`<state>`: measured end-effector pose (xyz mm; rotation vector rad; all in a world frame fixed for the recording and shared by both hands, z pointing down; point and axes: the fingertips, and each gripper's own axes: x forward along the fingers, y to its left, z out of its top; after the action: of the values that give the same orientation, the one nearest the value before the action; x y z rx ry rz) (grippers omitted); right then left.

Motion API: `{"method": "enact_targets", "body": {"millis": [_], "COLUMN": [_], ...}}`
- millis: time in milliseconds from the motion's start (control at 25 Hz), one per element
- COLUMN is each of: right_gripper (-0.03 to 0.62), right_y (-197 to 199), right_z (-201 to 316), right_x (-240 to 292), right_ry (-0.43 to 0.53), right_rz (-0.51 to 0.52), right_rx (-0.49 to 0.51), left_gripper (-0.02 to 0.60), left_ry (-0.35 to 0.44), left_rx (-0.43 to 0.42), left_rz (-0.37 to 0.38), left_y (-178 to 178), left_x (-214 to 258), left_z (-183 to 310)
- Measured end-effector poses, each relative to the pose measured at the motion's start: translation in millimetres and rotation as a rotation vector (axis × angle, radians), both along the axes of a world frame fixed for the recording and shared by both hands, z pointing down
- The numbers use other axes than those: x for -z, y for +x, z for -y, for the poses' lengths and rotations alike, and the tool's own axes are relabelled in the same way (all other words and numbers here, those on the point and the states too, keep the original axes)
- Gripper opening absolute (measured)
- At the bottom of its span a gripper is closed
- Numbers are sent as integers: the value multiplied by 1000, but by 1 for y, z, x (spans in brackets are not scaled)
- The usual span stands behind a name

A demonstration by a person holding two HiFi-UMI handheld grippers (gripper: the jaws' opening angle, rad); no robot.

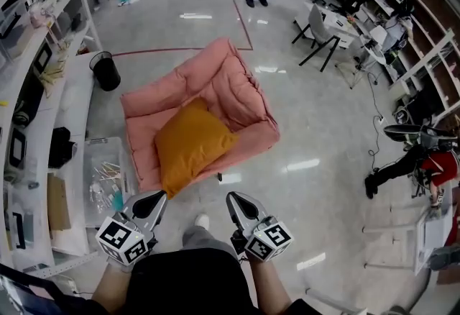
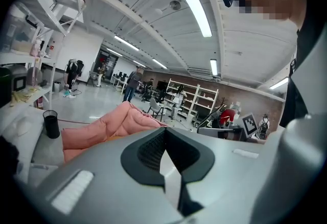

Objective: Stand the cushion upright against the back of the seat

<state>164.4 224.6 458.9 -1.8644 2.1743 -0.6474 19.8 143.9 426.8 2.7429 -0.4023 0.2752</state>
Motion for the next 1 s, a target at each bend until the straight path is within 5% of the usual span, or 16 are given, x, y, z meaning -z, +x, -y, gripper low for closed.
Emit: {"method": "enact_targets", "body": {"millis": [440, 1000], "right_gripper": [6, 51], "right_y": [62, 43], "right_z": [46, 101], "right_x": [-6, -34], "right_ry": [-15, -116], "right_rz": [63, 92], "right_rx": [66, 41], "left_gripper": [18, 18], "left_ry": [-10, -65], "left_rx": [110, 120], "left_rz": [36, 76], "left_y": [37, 13], "left_x": [-8, -41], "left_z": [36, 115]}}
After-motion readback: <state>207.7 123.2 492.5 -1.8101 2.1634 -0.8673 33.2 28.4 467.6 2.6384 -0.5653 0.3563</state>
